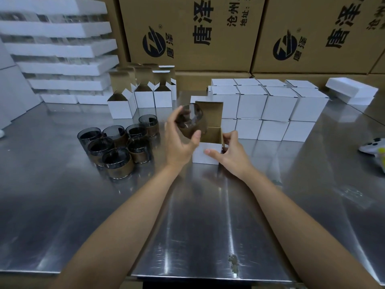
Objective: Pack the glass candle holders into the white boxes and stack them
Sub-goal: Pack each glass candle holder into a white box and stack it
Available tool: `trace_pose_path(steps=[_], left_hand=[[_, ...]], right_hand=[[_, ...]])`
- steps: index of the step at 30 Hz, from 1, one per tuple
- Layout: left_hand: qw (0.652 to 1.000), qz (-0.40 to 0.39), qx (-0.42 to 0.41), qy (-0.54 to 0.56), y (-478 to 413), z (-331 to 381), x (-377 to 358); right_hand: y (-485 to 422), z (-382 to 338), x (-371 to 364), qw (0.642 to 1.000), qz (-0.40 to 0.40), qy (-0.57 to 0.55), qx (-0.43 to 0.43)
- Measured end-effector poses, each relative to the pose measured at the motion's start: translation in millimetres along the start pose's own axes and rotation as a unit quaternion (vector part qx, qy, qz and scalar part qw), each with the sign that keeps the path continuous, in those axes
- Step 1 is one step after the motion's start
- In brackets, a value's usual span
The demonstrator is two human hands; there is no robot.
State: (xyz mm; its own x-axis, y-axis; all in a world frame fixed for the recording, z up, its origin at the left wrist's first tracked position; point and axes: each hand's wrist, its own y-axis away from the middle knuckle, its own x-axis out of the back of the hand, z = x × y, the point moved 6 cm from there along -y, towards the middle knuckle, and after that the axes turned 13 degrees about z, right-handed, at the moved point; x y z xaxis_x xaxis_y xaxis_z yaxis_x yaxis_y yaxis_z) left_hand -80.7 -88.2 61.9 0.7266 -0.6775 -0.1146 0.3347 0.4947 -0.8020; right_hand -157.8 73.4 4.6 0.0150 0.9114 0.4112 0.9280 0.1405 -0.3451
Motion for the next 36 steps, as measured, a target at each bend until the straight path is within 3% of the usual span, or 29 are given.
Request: trace_pose_path(steps=[4, 7, 12, 19, 27, 36], left_hand=[[0.992, -0.070, -0.105, -0.018, 9, 16, -13], [0.982, -0.104, -0.132, -0.083, 12, 12, -18], [0.969, -0.118, -0.133, -0.170, 13, 6, -22], [0.972, -0.113, -0.114, -0.170, 12, 4, -21], [0.950, -0.194, -0.059, -0.239, 14, -8, -27], [0.929, -0.214, -0.124, -0.275, 12, -3, -29]], right_hand=[[3, -5, -5, 1.000, 0.004, -0.001, 0.017], [3, -5, -7, 1.000, 0.007, -0.009, 0.027], [3, -8, -5, 0.999, 0.009, -0.004, 0.035], [4, -9, -6, 0.999, 0.002, 0.000, 0.034], [3, -7, -7, 1.000, 0.005, 0.005, 0.027], [4, -5, -6, 1.000, 0.006, 0.004, 0.022]])
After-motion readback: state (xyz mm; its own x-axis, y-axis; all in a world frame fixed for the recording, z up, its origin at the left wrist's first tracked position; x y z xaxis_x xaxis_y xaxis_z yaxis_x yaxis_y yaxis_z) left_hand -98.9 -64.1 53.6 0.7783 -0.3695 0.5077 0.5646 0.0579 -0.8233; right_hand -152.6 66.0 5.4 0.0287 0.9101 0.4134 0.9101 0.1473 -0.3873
